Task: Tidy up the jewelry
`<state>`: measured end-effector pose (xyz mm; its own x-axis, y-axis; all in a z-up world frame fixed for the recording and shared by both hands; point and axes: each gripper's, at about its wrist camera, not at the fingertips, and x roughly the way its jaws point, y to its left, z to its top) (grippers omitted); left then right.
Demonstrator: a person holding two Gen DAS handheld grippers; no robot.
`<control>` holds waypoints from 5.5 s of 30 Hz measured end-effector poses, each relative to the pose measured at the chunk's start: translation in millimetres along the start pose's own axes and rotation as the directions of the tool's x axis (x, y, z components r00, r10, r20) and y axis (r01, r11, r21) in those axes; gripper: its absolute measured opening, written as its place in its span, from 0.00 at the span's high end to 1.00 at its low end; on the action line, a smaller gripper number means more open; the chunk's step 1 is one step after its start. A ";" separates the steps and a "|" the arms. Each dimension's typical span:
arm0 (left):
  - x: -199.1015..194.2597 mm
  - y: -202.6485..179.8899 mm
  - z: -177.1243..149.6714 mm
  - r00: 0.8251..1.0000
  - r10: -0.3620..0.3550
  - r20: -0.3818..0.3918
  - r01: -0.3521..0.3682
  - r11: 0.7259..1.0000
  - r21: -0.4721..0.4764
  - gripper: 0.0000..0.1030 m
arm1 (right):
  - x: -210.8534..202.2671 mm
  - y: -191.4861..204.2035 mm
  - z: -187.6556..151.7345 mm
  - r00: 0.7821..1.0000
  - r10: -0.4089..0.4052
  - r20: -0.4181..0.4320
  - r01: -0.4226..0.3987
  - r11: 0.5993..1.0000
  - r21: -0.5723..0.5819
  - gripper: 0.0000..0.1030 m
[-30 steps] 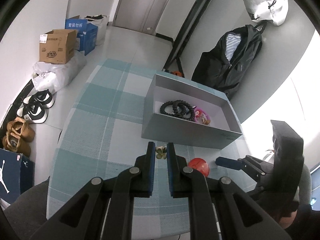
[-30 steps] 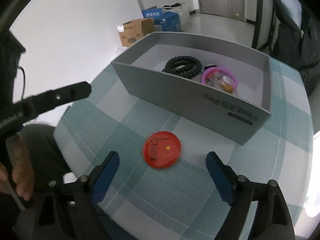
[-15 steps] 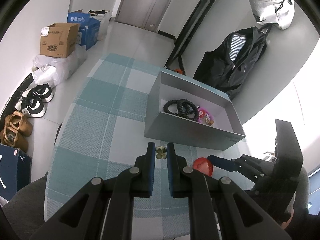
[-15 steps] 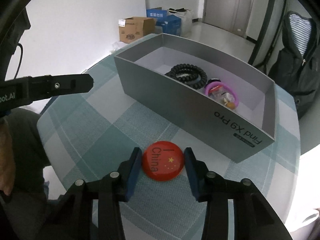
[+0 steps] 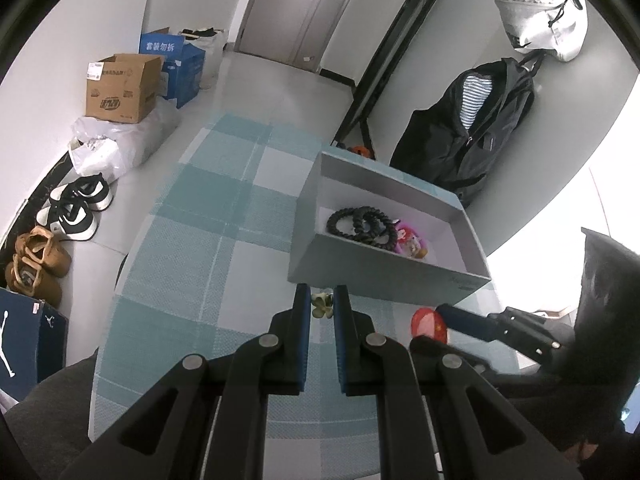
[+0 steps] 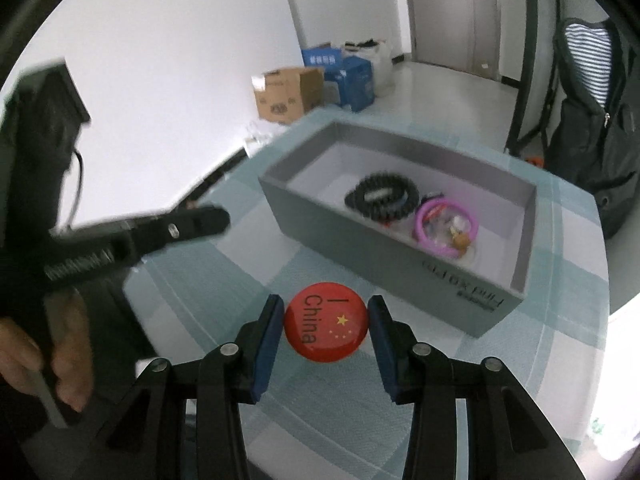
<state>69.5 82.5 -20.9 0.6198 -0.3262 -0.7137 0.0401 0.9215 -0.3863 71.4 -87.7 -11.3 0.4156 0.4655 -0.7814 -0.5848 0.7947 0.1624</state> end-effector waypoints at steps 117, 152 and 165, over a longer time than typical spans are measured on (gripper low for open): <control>-13.0 -54.7 0.4 0.963 0.175 0.204 -0.203 0.971 0.125 0.21 | -84.0 -47.4 -5.8 0.944 -0.116 0.309 0.053 0.977 0.206 0.00; -10.7 -58.8 0.2 0.970 0.149 0.192 -0.177 0.975 0.138 0.21 | -73.4 -47.9 -6.3 0.951 -0.124 0.285 0.064 0.975 0.211 0.00; -10.9 -59.7 -0.5 0.974 0.132 0.182 -0.158 0.978 0.137 0.21 | -72.9 -47.4 -6.4 0.952 -0.126 0.280 0.068 0.975 0.210 0.00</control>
<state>60.0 30.9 9.7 0.7518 -0.1574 -0.6403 0.0481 0.9816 -0.1848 64.4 -161.9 34.1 0.6647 0.4516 -0.5952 -0.3960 0.8885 0.2318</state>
